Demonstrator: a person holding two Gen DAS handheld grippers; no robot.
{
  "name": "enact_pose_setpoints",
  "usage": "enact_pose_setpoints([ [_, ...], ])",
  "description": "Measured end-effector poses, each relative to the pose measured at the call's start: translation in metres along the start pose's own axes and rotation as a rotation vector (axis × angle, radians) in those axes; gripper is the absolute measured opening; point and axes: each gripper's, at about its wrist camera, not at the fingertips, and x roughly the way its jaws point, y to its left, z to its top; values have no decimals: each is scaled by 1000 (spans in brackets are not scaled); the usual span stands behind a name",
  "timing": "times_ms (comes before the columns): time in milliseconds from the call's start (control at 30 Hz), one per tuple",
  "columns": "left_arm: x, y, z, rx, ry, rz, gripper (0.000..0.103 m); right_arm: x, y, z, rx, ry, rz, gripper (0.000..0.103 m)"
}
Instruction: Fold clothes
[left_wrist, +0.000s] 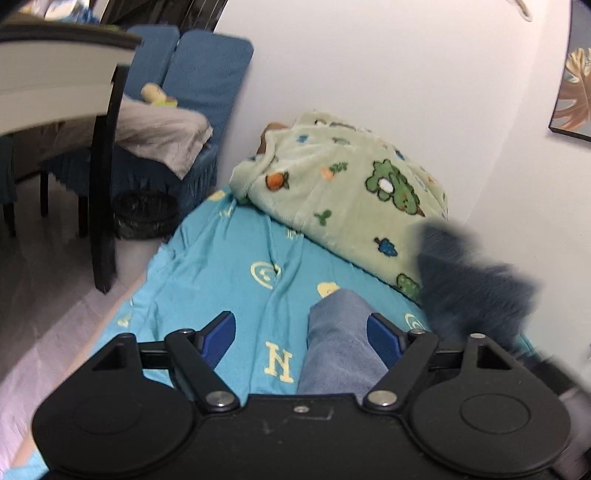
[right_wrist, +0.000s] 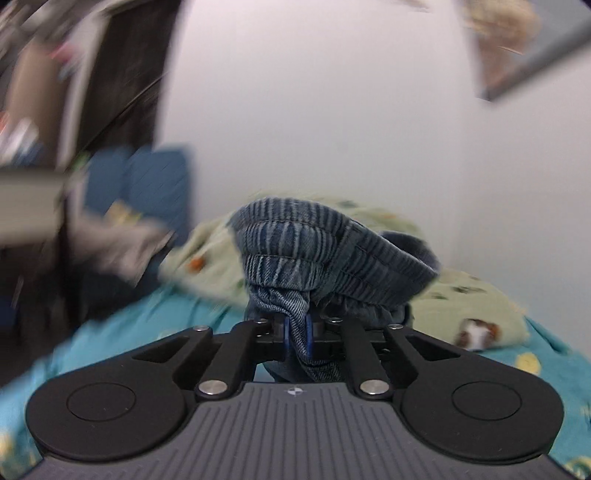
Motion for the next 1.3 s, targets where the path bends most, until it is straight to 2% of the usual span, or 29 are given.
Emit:
enact_pose_setpoints([
  [133, 4, 2, -3, -10, 22, -14, 76, 7, 37, -31, -154, 78, 96, 6],
  [367, 0, 10, 0, -98, 16, -93, 76, -6, 53, -5, -190, 15, 132, 6],
  [533, 5, 5, -7, -85, 40, -103, 77, -1, 78, -38, -243, 100, 205, 7],
  [633, 10, 4, -13, -85, 55, -99, 79, 1, 80, -45, -249, 128, 222, 11],
  [767, 18, 2, -21, -100, 96, -115, 80, -3, 72, -36, -240, 164, 228, 15],
  [833, 19, -2, -24, -83, 103, -118, 80, -7, 64, -31, -228, 196, 235, 23],
  [900, 20, -6, -27, -65, 107, -118, 82, -19, 55, -25, -202, 226, 261, 42],
  [933, 21, -7, -29, -61, 113, -118, 82, -28, 49, -22, -180, 234, 282, 48],
  [967, 21, -8, -31, -60, 119, -120, 82, -36, 44, -19, -158, 243, 296, 60],
  [1067, 23, -9, -36, -55, 131, -111, 82, -60, 18, -4, -41, 266, 287, 63],
  [1167, 21, -8, -40, -56, 143, -113, 82, -74, -17, 12, 92, 241, 227, 64],
  [1300, 17, -11, -46, -48, 146, -125, 84, -62, -71, 21, 255, 203, 141, 71],
])
